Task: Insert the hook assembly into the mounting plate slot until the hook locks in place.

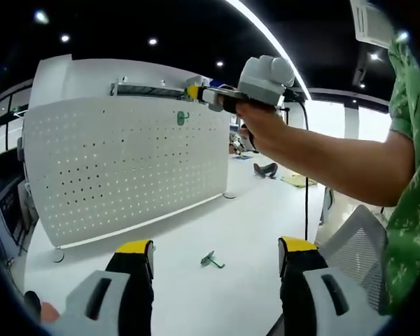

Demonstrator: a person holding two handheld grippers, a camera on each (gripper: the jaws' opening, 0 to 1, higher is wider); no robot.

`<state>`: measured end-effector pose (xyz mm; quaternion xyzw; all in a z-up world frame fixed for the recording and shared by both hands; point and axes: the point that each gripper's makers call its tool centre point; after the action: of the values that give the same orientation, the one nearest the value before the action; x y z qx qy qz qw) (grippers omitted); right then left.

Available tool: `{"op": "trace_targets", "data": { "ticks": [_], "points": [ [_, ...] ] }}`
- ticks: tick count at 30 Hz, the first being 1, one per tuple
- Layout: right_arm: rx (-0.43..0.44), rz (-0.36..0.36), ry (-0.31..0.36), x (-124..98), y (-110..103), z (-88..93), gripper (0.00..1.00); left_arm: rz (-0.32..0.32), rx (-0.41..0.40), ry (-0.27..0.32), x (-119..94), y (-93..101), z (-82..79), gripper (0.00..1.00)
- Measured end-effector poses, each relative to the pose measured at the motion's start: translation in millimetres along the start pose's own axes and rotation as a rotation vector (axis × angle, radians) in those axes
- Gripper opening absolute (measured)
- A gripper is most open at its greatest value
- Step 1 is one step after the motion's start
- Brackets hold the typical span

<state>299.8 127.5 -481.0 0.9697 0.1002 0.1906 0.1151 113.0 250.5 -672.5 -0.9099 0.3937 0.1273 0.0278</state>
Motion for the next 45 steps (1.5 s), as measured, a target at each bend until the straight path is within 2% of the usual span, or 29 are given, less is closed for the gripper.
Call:
{"op": "trace_targets", "data": {
  "ticks": [4, 8, 34, 45],
  "points": [
    [-0.049, 0.002, 0.012, 6, 2, 1.2, 0.02, 0.0, -0.003, -0.004, 1, -1.9, 1.5, 0.75],
    [-0.059, 0.005, 0.019, 16, 4, 4.9, 0.02, 0.0, -0.008, -0.014, 2, -4.1, 4.5, 0.75],
    [0.006, 0.059, -0.014, 65, 24, 54.2, 0.02, -0.018, -0.024, -0.072, 14, -24.7, 16.9, 0.75],
    [0.014, 0.061, -0.025, 75, 26, 63.3, 0.02, -0.022, -0.022, -0.064, 17, -26.4, 12.6, 0.76]
  ]
}}
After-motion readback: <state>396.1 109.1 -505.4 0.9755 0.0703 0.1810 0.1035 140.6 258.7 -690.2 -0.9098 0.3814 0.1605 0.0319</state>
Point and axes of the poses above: the point that each gripper's makers call its tool centre point, and the gripper's own axes: x roughly forward along the fingers, y roughly to its right, z roughly out of its underside, and after that the axes turned 1 degree about -z, right-handed
